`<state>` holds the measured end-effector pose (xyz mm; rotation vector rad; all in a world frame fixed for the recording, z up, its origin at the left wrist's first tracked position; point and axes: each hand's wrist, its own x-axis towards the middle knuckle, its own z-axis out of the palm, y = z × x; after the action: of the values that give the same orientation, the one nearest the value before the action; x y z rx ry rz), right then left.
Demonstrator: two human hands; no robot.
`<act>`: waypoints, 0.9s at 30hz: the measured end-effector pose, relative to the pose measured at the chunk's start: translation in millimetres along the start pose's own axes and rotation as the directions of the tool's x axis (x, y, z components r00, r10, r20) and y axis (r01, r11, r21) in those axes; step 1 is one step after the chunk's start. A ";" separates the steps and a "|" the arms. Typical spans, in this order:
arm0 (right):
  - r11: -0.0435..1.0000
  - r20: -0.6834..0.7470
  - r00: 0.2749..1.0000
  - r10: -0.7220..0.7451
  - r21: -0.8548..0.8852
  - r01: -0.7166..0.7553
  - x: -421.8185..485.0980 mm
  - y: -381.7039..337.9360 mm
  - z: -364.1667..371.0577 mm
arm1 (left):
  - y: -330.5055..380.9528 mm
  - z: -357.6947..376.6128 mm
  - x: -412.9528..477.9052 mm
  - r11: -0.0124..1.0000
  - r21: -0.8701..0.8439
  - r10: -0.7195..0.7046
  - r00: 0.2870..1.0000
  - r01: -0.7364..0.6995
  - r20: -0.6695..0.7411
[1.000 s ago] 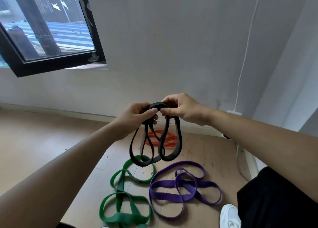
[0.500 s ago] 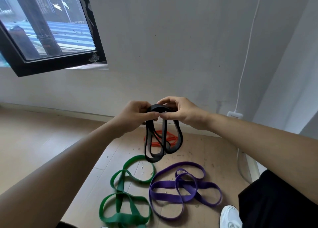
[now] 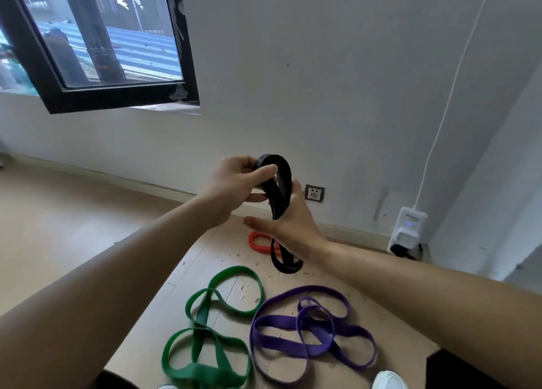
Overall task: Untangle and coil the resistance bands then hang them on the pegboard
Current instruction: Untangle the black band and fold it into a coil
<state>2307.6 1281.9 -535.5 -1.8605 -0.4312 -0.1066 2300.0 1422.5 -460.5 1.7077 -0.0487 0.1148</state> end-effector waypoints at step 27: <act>0.793 0.285 0.868 0.406 -0.582 -0.179 -6.2 220.0 -17.7 | -227.1 11.8 46.0 0.812 0.074 -0.576 0.815 0.579 -0.061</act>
<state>2380.3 1205.0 -729.3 -2.5064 -0.3983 0.4235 2368.7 1444.1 -681.0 1.7379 0.5136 -0.3157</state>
